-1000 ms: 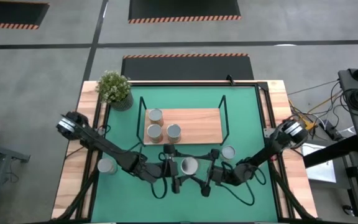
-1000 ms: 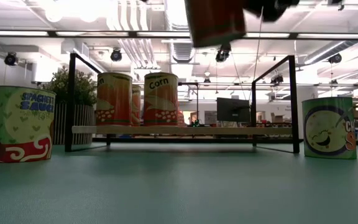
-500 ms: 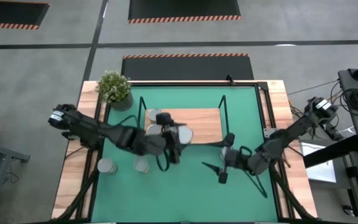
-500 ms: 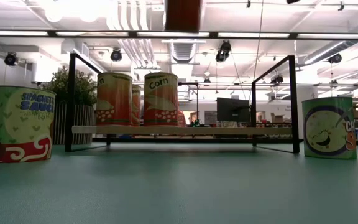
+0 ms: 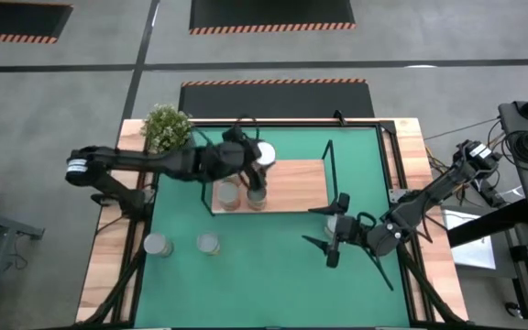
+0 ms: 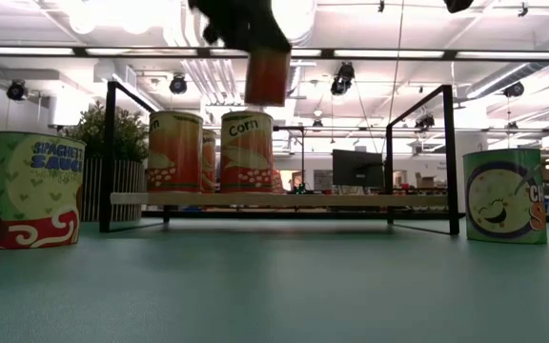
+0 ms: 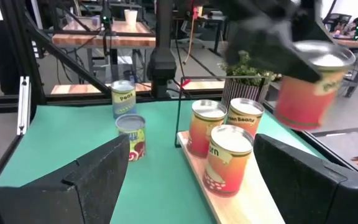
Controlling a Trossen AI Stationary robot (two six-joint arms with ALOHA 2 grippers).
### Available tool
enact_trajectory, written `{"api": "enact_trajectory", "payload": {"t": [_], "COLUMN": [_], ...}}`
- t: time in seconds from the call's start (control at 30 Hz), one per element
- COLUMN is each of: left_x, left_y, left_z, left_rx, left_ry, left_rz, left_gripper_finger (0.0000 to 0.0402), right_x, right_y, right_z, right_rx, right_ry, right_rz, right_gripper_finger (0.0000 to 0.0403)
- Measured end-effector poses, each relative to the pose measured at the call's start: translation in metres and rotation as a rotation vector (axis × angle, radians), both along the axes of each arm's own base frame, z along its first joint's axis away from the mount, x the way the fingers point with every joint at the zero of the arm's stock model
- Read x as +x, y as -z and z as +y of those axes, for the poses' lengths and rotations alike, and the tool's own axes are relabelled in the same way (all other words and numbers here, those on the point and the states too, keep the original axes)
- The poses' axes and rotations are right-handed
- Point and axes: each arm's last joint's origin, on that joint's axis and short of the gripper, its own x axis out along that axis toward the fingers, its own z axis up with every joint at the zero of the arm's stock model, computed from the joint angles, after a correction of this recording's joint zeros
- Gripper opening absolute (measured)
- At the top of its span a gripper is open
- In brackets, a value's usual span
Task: Pick and place cans onto a shelf
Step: Put the canned pineapple on the shelf
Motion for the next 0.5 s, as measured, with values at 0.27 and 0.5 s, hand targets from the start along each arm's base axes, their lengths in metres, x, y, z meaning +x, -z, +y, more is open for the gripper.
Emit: {"api": "enact_trajectory", "payload": {"t": [0.27,0.5], "left_x": [-0.001,0.0], "left_y": [0.043,0.052], "left_z": [0.025,0.025], "left_rx": [-0.137,-0.157], "left_ry": [-0.101,-0.11], "left_rz": [-0.008,-0.023], "left_gripper_finger": [0.0304,0.0304], "right_x": [0.002,0.003], "right_y": [0.003,0.005], "right_z": [0.001,0.002], "right_rx": [-0.007,-0.016], "right_ry": [0.0,0.0], "right_rz": [0.01,0.017], "right_gripper_finger": [0.0329,0.0327]}}
